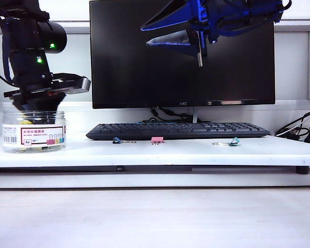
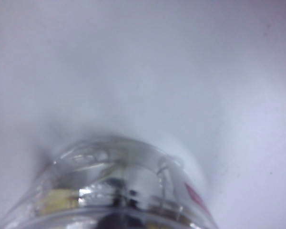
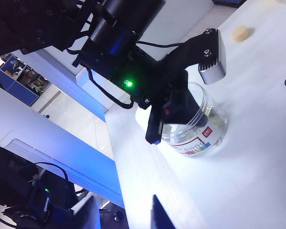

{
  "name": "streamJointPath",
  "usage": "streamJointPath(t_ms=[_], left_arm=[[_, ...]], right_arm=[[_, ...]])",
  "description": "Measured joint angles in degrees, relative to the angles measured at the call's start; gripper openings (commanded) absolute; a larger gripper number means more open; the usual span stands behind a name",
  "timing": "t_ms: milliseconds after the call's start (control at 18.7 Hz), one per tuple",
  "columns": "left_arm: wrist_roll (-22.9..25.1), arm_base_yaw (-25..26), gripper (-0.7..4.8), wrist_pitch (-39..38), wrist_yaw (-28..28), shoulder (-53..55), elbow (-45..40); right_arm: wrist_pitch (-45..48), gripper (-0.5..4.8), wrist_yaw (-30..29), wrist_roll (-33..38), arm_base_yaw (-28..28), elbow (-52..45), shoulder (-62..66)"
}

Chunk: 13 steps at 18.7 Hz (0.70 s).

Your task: Take the clips out of the round transparent plastic box and place them on the table.

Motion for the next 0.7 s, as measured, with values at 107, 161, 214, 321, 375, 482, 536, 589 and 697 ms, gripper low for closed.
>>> streamJointPath(t_ms=[107, 161, 214, 321, 375, 482, 536, 589, 697], left_arm=[[0.0, 0.0, 0.21, 0.0, 0.0, -0.9, 0.0], [0.0, 0.0, 0.21, 0.0, -0.2, -2.0, 0.0], [0.0, 0.0, 0.21, 0.0, -0.2, -2.6, 0.0], [0.0, 0.0, 0.21, 0.0, -0.1, -3.2, 0.0], [0.0, 0.0, 0.21, -0.1, -0.2, -3.3, 0.0], [0.0, 0.0, 0.21, -0.6, -0.2, -3.3, 0.0], [0.0, 0.0, 0.21, -0.7, -0.2, -3.4, 0.0], [0.0, 0.0, 0.23, -0.9, -0.2, -3.4, 0.0], [0.0, 0.0, 0.31, -1.8, -0.1, -3.4, 0.0]], right_arm=[[0.0, 1.48, 0.0, 0.0, 0.0, 0.0, 0.0], [0.0, 1.48, 0.0, 0.0, 0.0, 0.0, 0.0], [0.0, 1.48, 0.0, 0.0, 0.0, 0.0, 0.0], [0.0, 1.48, 0.0, 0.0, 0.0, 0.0, 0.0], [0.0, 1.48, 0.0, 0.0, 0.0, 0.0, 0.0], [0.0, 1.48, 0.0, 0.0, 0.0, 0.0, 0.0], [0.0, 1.48, 0.0, 0.0, 0.0, 0.0, 0.0], [-0.1, 1.48, 0.0, 0.0, 0.0, 0.0, 0.0], [-1.1, 1.48, 0.0, 0.0, 0.0, 0.0, 0.0]])
